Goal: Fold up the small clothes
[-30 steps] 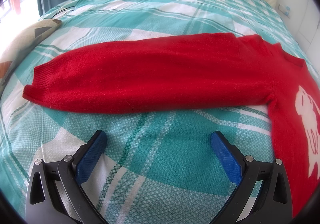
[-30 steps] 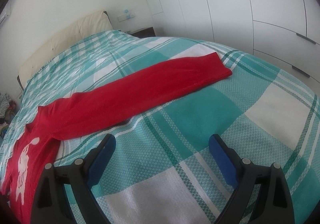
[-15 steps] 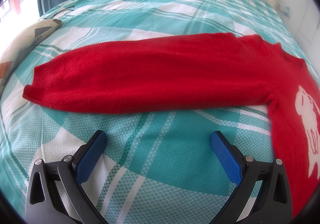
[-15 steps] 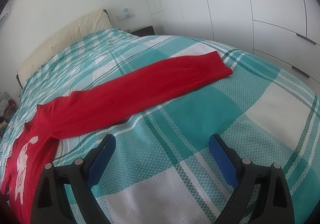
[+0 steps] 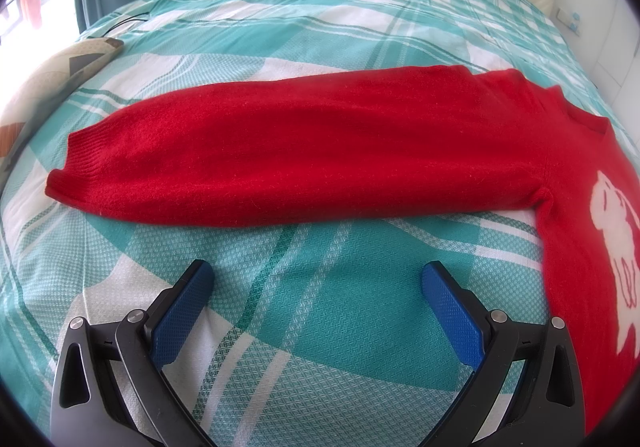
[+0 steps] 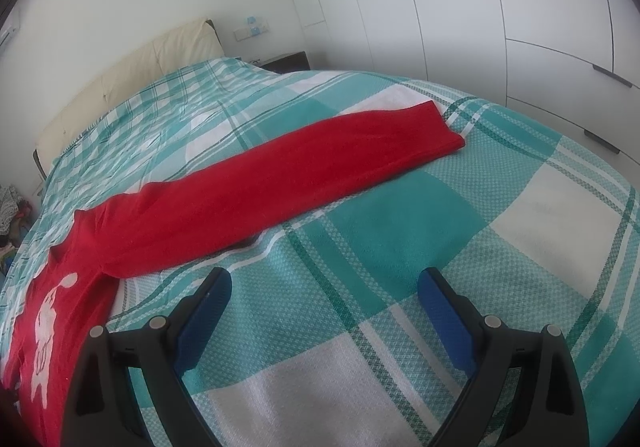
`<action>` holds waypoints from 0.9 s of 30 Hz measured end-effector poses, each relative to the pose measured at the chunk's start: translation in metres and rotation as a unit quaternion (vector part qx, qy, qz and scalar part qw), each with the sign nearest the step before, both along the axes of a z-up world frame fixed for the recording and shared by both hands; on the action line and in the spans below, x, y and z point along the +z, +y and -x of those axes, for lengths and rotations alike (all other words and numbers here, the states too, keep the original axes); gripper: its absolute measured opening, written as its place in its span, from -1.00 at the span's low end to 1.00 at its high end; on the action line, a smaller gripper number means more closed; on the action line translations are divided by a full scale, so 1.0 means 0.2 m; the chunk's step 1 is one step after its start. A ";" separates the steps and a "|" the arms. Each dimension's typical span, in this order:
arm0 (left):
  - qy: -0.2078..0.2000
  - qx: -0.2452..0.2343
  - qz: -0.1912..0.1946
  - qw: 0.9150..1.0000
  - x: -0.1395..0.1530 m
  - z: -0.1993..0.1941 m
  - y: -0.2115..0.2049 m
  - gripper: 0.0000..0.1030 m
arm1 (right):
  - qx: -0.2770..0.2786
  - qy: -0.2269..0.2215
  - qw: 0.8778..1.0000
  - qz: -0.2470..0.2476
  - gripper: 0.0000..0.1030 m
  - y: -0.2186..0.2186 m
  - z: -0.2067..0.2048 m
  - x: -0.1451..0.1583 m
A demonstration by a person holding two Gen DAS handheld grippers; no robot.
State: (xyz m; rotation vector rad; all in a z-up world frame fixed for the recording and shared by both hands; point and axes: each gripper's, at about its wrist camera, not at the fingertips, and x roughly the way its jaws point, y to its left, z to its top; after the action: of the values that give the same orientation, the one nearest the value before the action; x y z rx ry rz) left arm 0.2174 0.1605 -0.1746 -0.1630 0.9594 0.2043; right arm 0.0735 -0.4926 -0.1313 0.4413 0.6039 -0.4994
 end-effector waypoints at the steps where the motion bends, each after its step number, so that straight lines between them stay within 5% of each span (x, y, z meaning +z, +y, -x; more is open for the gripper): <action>1: 0.000 0.000 0.000 1.000 0.00 0.00 0.00 0.99 | 0.000 0.000 1.000 0.000 0.81 0.00 0.00 0.00; 27: 0.000 0.000 0.000 1.000 0.00 0.00 0.00 0.99 | 0.000 0.003 1.000 -0.003 0.81 0.00 0.00 -0.01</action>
State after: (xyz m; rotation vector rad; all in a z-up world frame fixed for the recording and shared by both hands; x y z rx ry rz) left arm 0.2173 0.1605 -0.1745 -0.1634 0.9593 0.2044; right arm 0.0743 -0.4926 -0.1327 0.4452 0.6113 -0.4998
